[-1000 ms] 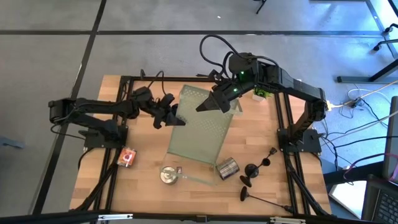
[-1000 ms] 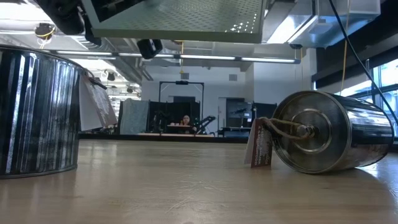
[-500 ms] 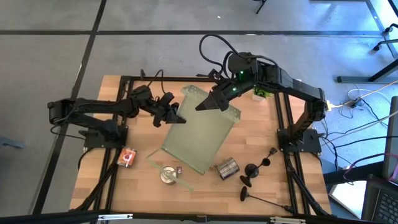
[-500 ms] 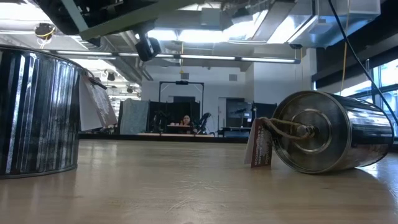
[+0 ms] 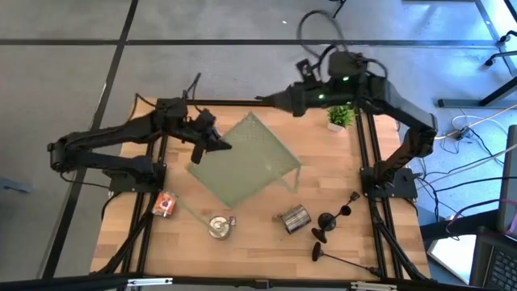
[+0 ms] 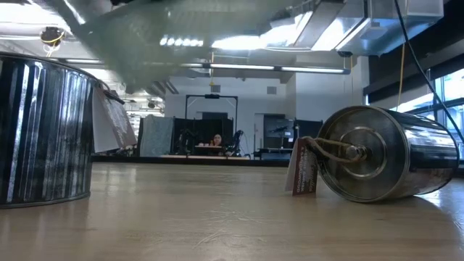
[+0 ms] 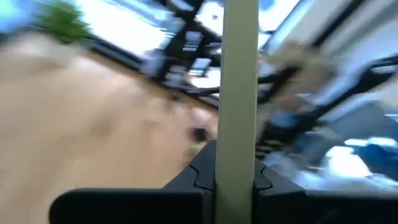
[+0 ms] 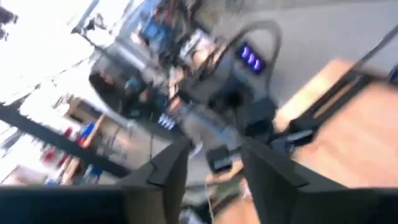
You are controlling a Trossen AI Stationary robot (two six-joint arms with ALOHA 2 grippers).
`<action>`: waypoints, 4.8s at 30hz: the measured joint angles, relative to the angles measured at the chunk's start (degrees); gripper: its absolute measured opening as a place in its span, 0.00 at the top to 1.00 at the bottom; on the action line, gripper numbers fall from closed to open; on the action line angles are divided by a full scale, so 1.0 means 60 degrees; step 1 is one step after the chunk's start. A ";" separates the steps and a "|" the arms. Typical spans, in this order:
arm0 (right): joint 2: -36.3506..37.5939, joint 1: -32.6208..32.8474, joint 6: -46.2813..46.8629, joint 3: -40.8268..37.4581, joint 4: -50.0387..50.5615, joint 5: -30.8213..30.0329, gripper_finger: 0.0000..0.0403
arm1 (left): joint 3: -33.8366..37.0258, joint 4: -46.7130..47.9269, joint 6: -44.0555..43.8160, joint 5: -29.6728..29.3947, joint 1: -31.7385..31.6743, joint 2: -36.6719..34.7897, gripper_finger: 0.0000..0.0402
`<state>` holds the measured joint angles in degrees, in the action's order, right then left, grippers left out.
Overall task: Pick & Place candle stick holders
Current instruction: Prepare the shelf
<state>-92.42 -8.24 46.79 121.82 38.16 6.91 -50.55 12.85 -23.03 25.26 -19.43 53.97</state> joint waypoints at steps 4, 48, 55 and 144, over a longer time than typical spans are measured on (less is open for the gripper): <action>0.0291 -0.0020 -0.0640 -0.0005 0.0052 -0.0715 0.50 | -0.0972 0.2248 0.1449 -0.2199 0.0230 -0.0265 0.97; 0.0441 0.2186 -0.2658 -0.0025 0.1874 -0.1606 0.44 | -0.1962 -0.6671 1.5162 -1.4279 0.3593 0.7863 0.97; 0.0441 0.2855 -0.3450 -0.0025 0.2047 -0.2414 0.44 | -0.1971 -0.7982 1.5065 -1.4919 0.3295 0.9204 0.97; 0.0444 0.3641 -0.3366 -0.0029 0.2098 -0.3580 0.44 | -0.1947 -0.6254 1.0230 -1.5967 0.5125 0.9694 0.34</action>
<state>-89.76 13.61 26.59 121.64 50.74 -14.57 -62.24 -24.68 38.35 -70.55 11.32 112.14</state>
